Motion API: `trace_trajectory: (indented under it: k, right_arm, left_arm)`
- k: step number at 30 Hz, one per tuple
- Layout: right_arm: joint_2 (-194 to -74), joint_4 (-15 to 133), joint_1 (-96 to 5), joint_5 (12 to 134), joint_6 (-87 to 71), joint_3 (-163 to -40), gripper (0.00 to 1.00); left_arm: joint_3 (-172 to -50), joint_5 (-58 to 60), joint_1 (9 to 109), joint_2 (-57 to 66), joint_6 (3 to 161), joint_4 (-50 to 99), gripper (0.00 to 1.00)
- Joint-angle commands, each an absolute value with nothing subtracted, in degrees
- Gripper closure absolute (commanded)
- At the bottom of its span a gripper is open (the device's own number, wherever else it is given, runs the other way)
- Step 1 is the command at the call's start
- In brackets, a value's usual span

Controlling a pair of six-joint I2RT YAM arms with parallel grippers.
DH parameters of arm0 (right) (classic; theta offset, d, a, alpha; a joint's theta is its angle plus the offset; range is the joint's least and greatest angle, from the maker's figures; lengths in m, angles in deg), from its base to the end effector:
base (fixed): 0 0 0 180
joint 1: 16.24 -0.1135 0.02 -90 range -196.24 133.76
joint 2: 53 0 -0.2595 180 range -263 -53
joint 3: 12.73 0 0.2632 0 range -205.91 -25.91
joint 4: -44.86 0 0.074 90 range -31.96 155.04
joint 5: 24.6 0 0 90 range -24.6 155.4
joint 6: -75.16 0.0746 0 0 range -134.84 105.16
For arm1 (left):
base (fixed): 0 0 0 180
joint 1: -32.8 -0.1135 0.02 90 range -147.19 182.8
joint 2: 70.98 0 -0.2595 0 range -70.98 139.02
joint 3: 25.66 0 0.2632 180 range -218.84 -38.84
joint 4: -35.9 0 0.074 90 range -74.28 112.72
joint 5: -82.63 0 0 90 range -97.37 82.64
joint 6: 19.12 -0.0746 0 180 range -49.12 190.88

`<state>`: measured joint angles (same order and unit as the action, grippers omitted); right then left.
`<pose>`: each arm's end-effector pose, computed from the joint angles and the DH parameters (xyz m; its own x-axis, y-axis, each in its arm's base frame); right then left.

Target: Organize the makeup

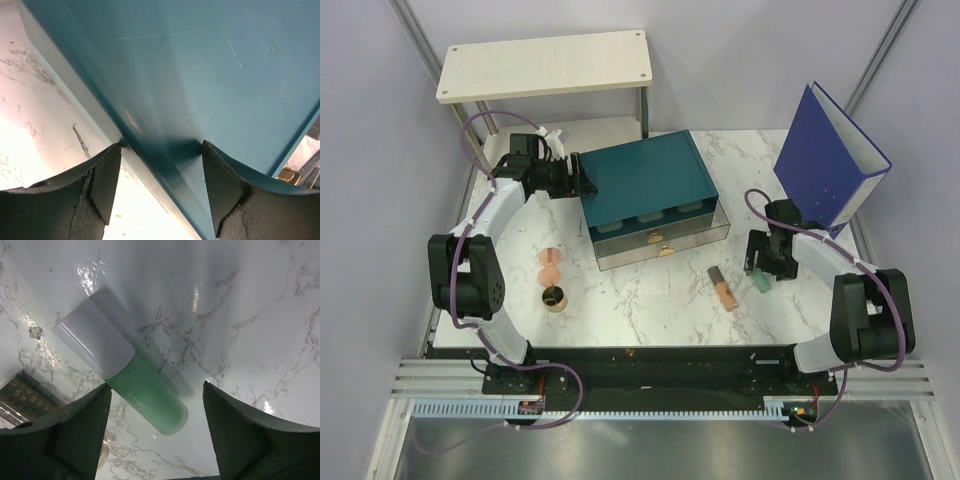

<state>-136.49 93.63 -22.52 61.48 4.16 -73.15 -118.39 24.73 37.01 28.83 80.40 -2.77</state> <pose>0.2779 0.0254 0.1272 -0.9217 0.2253 -0.3158 0.2243 0.9737 0.0401 0.4171 -0.0705 0.2385 -0.7760 -0.0834 -0.6252 0.3079 0.8151 -0.4908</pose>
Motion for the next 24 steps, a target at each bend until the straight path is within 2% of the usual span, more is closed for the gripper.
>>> trace_trajectory:
  k: [1,3,5,6,8,9,11,12,17,24]
  right_arm:
    - [-138.34,88.72,-21.69,64.88,3.96,-73.03,0.22]
    - [-139.31,88.02,-21.60,65.23,4.23,-72.41,0.27]
    - [-139.84,87.49,-21.60,65.31,4.93,-71.44,0.38]
    - [-140.27,87.31,-21.60,65.31,5.28,-71.18,0.49]
    - [-140.28,87.13,-21.51,66.79,6.16,-70.39,0.60]
    - [-139.93,87.13,-21.60,66.81,6.42,-70.04,0.71]
    - [-139.23,87.13,-21.60,66.72,6.86,-69.68,0.84]
    - [-138.01,87.22,-21.60,66.72,7.13,-69.68,1.00]
    - [-133.17,89.94,-21.60,65.75,7.57,-73.01,1.00]
    - [-128.06,97.93,-21.51,63.56,2.48,-89.33,1.00]
  left_arm:
    - [-119.08,21.81,37.38,31.50,76.25,-4.87,0.28]
    - [-119.43,21.73,37.38,31.59,76.07,-5.31,0.28]
    - [-119.52,21.99,37.29,31.68,76.07,-5.58,0.28]
    - [-119.52,22.16,37.37,31.68,76.07,-5.75,0.28]
    - [-119.35,22.08,37.38,31.50,76.16,-6.01,0.28]
    - [-118.82,22.08,37.38,31.24,76.33,-6.02,0.28]
    - [-118.29,22.34,37.38,31.15,76.42,-6.10,0.28]
    - [-118.03,22.34,37.38,31.06,76.51,-6.10,0.28]
    - [-118.38,22.69,37.38,31.06,76.42,-6.02,0.28]
    - [-117.76,22.34,37.37,30.54,76.42,-6.19,0.28]
